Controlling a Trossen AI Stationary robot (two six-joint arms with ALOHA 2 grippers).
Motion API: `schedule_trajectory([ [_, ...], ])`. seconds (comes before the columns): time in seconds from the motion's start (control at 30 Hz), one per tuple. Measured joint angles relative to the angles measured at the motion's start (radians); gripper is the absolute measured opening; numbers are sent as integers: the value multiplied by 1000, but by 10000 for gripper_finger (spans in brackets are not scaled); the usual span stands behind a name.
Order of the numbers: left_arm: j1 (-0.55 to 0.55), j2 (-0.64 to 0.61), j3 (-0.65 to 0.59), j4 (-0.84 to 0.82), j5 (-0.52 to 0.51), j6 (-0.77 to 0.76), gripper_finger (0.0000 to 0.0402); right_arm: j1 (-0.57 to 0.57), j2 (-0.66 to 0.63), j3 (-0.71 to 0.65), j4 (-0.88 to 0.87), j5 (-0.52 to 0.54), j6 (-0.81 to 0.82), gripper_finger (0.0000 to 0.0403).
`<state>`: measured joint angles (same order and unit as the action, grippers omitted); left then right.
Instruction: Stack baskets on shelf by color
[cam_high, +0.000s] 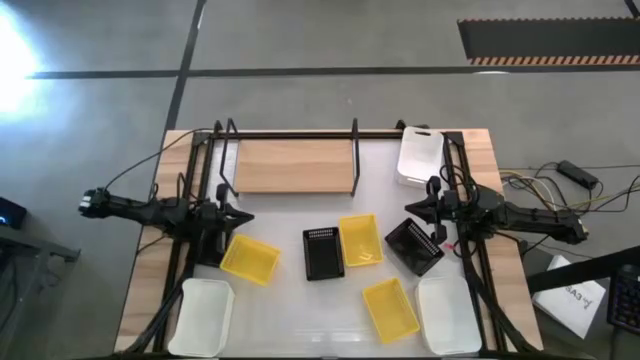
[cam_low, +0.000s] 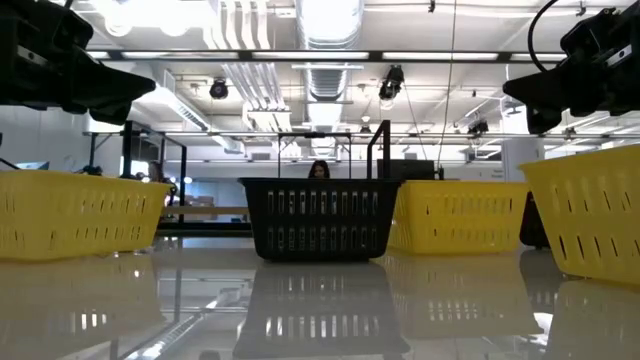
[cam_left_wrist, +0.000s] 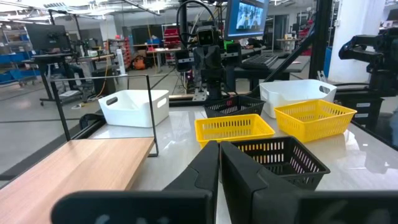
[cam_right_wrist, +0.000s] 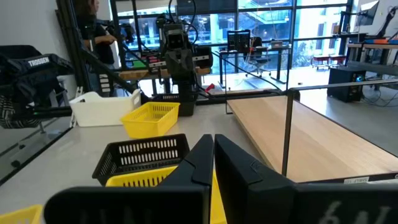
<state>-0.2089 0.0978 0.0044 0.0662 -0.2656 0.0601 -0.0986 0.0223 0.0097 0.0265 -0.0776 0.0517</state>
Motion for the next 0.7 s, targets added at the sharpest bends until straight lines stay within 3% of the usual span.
schedule_trajectory([
  [0.6,0,0,0,0,0,0,1,0,0,0,10,0,1,9],
  [0.7,0,0,0,0,0,0,1,0,0,0,15,-15,92,9],
])
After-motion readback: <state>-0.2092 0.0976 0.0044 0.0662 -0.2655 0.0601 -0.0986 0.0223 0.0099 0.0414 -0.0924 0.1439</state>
